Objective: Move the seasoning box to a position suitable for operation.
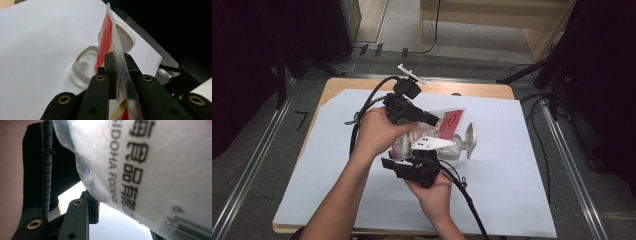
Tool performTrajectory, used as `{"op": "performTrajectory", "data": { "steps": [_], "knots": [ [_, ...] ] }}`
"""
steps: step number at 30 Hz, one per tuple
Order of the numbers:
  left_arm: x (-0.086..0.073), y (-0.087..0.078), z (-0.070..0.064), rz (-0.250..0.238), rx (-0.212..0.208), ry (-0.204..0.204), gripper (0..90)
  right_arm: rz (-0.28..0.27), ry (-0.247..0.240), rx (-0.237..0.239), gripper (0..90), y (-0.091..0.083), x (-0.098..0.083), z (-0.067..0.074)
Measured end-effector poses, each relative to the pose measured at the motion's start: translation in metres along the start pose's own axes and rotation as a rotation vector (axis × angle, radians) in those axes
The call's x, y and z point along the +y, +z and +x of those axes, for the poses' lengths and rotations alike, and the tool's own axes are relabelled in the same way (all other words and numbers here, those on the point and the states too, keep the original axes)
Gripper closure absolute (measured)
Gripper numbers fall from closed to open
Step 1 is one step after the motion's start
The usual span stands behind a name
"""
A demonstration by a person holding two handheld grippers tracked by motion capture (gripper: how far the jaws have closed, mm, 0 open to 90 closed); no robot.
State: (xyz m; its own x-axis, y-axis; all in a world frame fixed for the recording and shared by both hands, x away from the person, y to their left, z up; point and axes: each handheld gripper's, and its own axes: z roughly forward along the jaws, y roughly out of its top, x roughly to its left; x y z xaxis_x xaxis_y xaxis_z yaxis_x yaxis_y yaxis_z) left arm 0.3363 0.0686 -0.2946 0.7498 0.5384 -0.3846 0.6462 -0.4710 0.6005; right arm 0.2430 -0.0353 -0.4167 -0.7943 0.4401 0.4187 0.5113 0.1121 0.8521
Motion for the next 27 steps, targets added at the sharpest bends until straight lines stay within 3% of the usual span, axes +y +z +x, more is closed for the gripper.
{"op": "performTrajectory", "data": {
  "steps": [14, 19, 27],
  "knots": [
    [-0.0019, -0.0019, -0.0023, -0.010, -0.005, -0.009, 83.5, -0.023, -0.002, 0.013, 63.8, 0.0011, -0.0024, 0.0010],
    [0.0018, -0.0022, -0.0046, 0.002, 0.014, -0.004, 84.1, -0.035, 0.000, 0.024, 63.3, 0.0013, -0.0004, -0.0005],
    [0.0067, 0.0008, -0.0008, 0.040, -0.030, -0.054, 85.0, -0.039, -0.019, 0.016, 64.1, 0.0022, -0.0008, -0.0010]
  ]
}}
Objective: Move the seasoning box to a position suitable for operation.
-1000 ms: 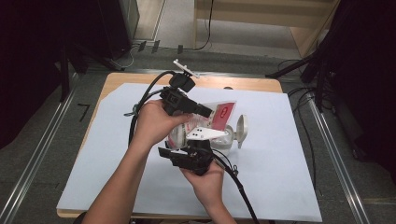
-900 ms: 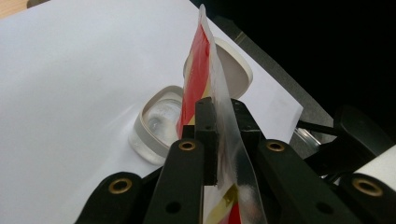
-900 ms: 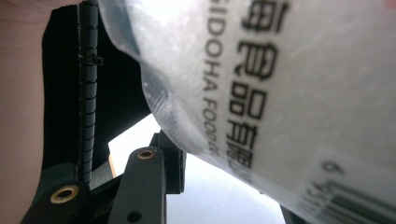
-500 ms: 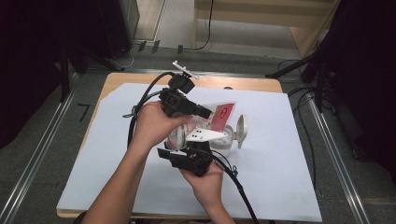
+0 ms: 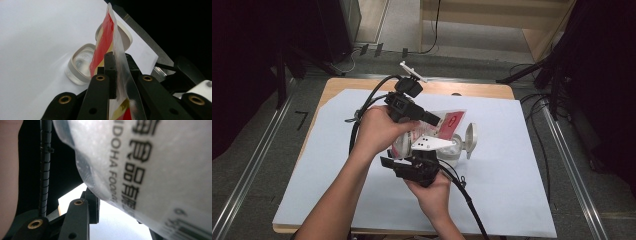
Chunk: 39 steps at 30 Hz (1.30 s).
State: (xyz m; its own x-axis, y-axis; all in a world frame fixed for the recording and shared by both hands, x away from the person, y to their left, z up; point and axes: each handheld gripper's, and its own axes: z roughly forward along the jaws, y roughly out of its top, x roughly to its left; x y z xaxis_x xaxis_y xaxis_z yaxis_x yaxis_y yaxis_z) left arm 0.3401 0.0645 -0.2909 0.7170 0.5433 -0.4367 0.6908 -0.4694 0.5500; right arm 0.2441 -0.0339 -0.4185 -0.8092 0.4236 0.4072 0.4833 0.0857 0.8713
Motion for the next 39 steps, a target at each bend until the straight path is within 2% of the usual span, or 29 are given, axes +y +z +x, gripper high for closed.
{"op": "performTrajectory", "data": {
  "steps": [4, 7, 9, 11, 14, 16, 19, 24, 29, 36, 39],
  "knots": [
    [0.001, -0.001, 0.002, 0.014, -0.041, -0.030, 85.2, -0.009, -0.005, 0.006, 65.2, 0.001, -0.001, -0.002],
    [0.001, -0.001, 0.003, 0.034, -0.042, -0.011, 85.7, -0.018, -0.010, 0.014, 65.5, 0.001, -0.002, -0.003],
    [0.002, 0.000, 0.001, 0.031, -0.037, -0.035, 85.7, -0.020, -0.005, 0.024, 65.5, 0.001, -0.002, -0.004],
    [0.004, 0.000, 0.003, 0.044, -0.043, -0.027, 85.6, -0.022, 0.000, 0.030, 65.6, 0.001, -0.002, -0.005],
    [0.006, 0.000, 0.002, 0.050, -0.020, -0.005, 84.8, -0.025, -0.002, 0.034, 65.6, -0.001, -0.001, -0.005],
    [0.007, 0.000, -0.001, 0.041, -0.006, -0.010, 84.4, -0.027, 0.002, 0.036, 65.3, -0.001, -0.001, -0.004],
    [0.009, 0.001, -0.004, 0.047, 0.022, 0.004, 83.3, -0.033, -0.002, 0.037, 64.1, -0.002, 0.000, -0.004],
    [0.011, 0.002, -0.006, 0.041, 0.015, -0.001, 82.9, -0.034, 0.000, 0.023, 62.3, -0.004, 0.002, -0.003],
    [0.013, 0.004, -0.005, 0.044, 0.015, -0.012, 82.7, -0.015, 0.023, 0.022, 63.1, -0.005, 0.004, -0.004],
    [0.017, 0.004, -0.003, 0.066, 0.028, 0.003, 83.4, -0.016, 0.031, 0.040, 61.0, -0.006, 0.006, -0.003],
    [0.018, 0.005, -0.002, 0.074, 0.031, 0.001, 83.7, -0.013, 0.030, 0.039, 63.3, -0.006, 0.007, -0.002]
  ]
}}
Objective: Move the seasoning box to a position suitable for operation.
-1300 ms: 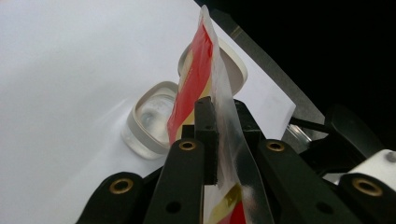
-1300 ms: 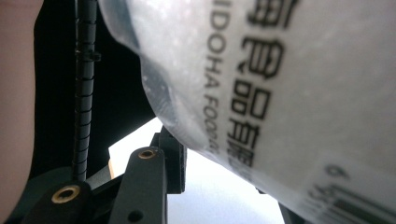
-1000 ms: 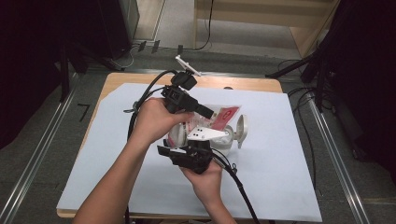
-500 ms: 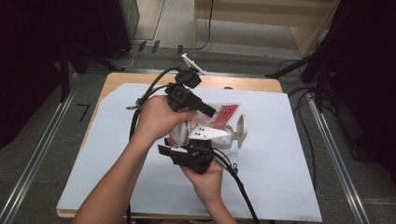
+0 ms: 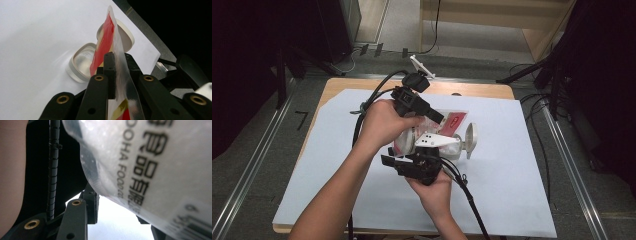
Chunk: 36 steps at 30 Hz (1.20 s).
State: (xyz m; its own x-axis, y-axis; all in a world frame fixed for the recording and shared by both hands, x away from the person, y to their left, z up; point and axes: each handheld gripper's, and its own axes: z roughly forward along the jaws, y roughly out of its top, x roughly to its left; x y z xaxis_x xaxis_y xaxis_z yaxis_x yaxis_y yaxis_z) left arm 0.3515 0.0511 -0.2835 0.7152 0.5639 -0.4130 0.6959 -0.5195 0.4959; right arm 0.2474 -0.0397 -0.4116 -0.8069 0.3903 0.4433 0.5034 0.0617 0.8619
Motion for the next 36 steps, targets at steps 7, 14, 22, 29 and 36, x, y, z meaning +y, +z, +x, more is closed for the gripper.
{"op": "performTrajectory", "data": {
  "steps": [7, 14, 22, 29, 36],
  "knots": [
    [0.0026, 0.0015, 0.0003, 0.000, 0.001, 0.006, 83.8, -0.002, 0.004, -0.008, 64.5, -0.0008, 0.0014, -0.0010],
    [0.0065, 0.0030, -0.0007, 0.006, 0.004, 0.015, 84.3, -0.003, -0.008, -0.016, 60.6, -0.0018, 0.0026, -0.0003],
    [0.0068, 0.0042, -0.0018, 0.004, 0.002, 0.018, 84.3, 0.002, -0.022, -0.046, 67.6, -0.0030, 0.0025, 0.0000],
    [0.0044, 0.0030, -0.0012, -0.004, 0.001, 0.030, 84.3, 0.002, -0.028, -0.061, 68.5, -0.0013, 0.0016, 0.0007],
    [0.0012, 0.0014, -0.0016, -0.023, 0.005, 0.044, 84.8, -0.013, -0.021, -0.087, 67.9, 0.0010, 0.0005, 0.0024]
  ]
}}
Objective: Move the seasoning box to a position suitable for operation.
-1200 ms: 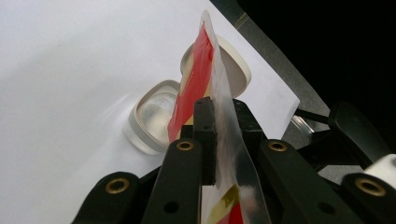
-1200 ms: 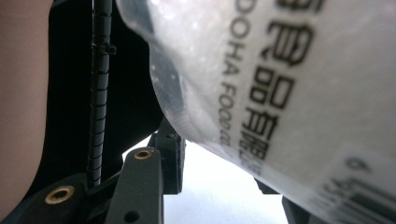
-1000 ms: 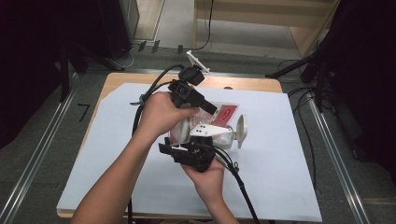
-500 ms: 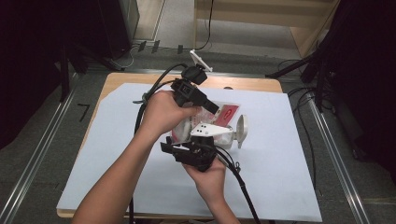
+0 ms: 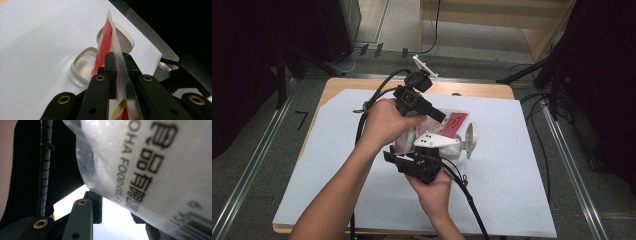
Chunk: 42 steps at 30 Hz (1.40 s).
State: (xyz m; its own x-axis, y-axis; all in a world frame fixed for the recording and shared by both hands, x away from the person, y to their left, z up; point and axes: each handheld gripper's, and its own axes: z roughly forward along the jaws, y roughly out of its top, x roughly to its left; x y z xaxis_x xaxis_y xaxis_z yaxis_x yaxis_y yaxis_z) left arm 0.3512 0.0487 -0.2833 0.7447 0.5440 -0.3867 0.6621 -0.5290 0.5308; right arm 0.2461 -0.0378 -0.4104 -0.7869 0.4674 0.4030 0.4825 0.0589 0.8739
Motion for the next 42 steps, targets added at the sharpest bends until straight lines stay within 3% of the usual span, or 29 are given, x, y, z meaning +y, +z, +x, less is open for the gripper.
{"op": "performTrajectory", "data": {
  "steps": [8, 17, 31, 42],
  "knots": [
    [0.0004, -0.0009, -0.0022, -0.012, 0.027, 0.014, 85.2, -0.012, -0.003, -0.007, 67.5, 0.0004, 0.0003, -0.0017],
    [0.0020, 0.0004, -0.0004, -0.032, 0.025, -0.003, 85.1, -0.016, 0.023, 0.010, 63.5, 0.0008, 0.0032, -0.0058],
    [0.0006, -0.0017, 0.0004, -0.020, 0.027, 0.002, 85.1, 0.000, -0.018, -0.001, 64.0, 0.0018, 0.0026, -0.0022],
    [0.0005, -0.0013, -0.0014, -0.015, 0.029, 0.008, 84.9, 0.002, -0.016, -0.005, 64.5, 0.0005, 0.0021, -0.0010]
  ]
}}
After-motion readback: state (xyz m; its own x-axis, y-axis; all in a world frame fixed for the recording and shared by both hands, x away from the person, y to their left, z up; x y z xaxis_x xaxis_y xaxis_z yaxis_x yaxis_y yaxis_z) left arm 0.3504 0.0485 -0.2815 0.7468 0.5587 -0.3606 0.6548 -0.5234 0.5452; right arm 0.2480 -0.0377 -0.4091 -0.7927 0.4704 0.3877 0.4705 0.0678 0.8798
